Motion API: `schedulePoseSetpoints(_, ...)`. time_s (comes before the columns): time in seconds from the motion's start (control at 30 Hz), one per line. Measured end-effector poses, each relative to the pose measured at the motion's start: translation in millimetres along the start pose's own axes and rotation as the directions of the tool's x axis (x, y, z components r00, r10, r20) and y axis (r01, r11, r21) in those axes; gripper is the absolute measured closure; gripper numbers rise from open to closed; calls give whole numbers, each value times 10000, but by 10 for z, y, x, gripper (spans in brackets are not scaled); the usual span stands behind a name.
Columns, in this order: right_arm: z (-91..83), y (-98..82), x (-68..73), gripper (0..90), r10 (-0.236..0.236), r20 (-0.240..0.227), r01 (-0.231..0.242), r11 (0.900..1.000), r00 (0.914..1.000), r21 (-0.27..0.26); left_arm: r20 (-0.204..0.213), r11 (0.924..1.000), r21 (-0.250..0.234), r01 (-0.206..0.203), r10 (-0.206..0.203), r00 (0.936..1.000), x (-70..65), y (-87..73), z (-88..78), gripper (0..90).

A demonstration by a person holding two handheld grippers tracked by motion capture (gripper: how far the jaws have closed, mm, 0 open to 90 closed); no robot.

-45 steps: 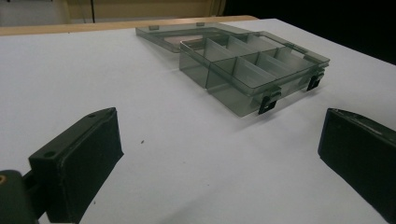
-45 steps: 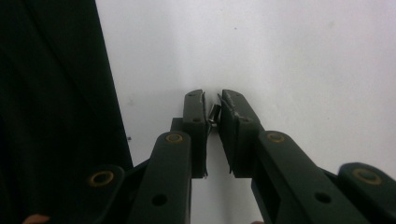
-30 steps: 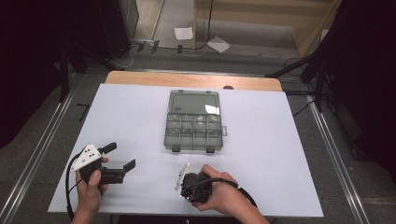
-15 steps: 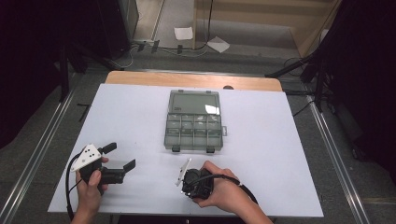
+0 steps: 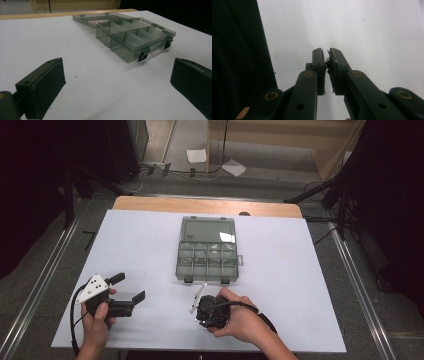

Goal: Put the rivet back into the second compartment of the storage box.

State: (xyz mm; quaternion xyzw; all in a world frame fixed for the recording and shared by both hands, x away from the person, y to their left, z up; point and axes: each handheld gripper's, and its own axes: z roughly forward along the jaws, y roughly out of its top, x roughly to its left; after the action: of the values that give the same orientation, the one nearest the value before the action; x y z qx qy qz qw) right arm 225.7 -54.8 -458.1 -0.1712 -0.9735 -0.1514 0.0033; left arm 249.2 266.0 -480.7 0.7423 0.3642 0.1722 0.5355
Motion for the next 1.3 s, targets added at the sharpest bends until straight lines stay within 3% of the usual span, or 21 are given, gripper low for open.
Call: schedulePoseSetpoints(1.3,-310,73,-300,850,398,303,-388,9987,9987,-334,-3,10000,-14,6,-6,10000,0,2,-4,0)
